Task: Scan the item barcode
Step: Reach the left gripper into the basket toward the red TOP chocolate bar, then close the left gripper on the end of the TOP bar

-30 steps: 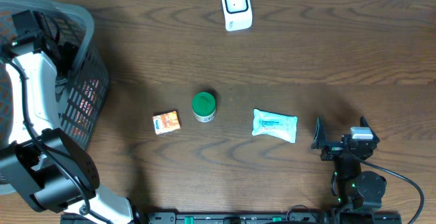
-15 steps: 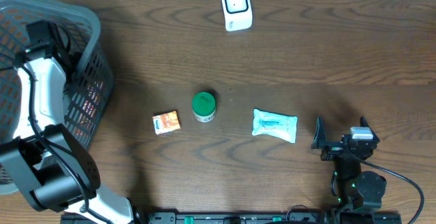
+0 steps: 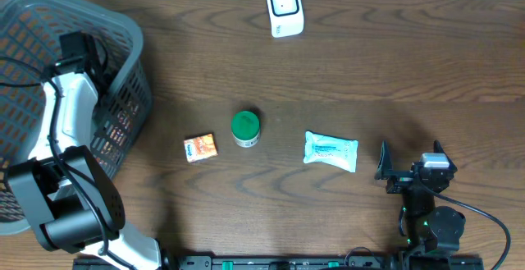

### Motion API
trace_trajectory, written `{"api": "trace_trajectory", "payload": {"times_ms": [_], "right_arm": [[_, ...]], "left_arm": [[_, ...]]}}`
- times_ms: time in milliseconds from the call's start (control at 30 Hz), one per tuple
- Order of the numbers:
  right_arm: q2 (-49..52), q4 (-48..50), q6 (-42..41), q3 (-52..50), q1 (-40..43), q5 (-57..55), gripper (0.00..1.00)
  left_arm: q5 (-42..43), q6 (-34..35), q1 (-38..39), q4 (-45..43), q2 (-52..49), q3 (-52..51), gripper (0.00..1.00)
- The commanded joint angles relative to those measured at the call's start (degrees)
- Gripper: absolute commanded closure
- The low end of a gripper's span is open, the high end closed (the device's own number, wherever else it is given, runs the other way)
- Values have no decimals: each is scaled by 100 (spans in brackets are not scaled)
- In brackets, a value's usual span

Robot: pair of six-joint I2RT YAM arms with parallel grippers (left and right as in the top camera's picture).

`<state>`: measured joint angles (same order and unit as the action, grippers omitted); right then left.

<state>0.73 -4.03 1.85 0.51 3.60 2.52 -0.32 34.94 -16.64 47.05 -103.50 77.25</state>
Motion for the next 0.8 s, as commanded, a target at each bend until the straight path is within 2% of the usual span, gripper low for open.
{"api": "trace_trajectory", "payload": {"times_ms": [0, 167, 400, 567, 767], "right_arm": [[-13, -9, -96, -20, 48, -55, 1], [-13, -9, -96, -20, 48, -52, 1], [-13, -9, -96, -20, 48, -52, 1], [-13, -9, -96, -20, 48, -52, 1], [-13, -11, -96, -20, 48, -55, 1]], "left_arm": [[-31, 28, 151, 17, -68, -142, 2], [-52, 26, 155, 13, -68, -144, 2], [-636, 28, 155, 44, -68, -144, 2], [-643, 28, 155, 37, -68, -144, 0], [-643, 31, 155, 33, -74, -214, 3]]}}
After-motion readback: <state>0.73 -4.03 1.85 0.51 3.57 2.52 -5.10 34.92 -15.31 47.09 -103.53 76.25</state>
